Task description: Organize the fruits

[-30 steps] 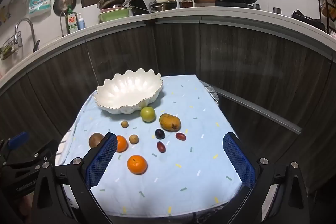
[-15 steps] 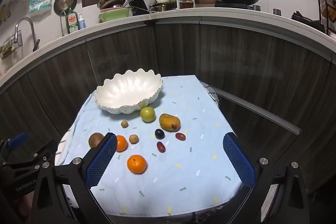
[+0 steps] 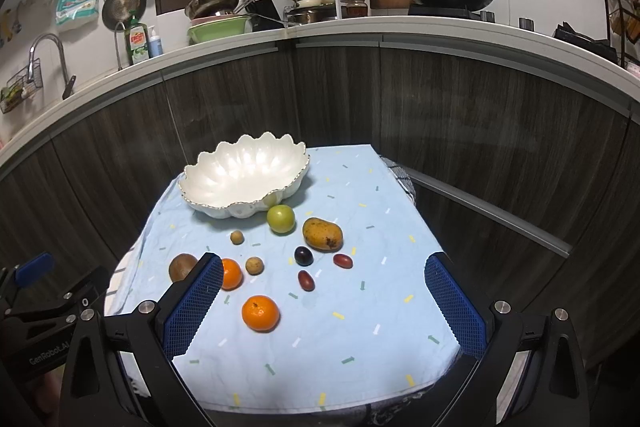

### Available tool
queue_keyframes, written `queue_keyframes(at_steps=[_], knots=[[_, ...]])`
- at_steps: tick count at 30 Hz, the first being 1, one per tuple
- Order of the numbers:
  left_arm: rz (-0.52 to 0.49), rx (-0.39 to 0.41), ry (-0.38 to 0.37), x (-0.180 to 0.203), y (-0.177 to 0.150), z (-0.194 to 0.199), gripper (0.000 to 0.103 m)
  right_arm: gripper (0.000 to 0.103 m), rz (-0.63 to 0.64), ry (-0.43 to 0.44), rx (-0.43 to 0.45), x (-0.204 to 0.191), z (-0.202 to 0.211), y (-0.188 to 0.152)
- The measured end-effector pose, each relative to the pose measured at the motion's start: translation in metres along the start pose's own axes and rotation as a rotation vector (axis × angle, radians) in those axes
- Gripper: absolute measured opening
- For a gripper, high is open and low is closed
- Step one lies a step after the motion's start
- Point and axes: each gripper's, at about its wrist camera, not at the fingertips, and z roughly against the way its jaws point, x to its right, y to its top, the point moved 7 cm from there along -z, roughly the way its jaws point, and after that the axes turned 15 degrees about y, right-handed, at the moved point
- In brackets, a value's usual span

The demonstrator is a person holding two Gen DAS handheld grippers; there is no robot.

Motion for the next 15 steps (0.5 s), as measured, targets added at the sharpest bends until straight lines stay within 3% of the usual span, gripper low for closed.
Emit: queue_keyframes(at_steps=[15], knots=[[0.0, 0.001, 0.0, -0.0001, -0.0001, -0.0001, 0.102, 0.102, 0.001, -0.001, 0.0, -0.0013, 0.0, 0.0]])
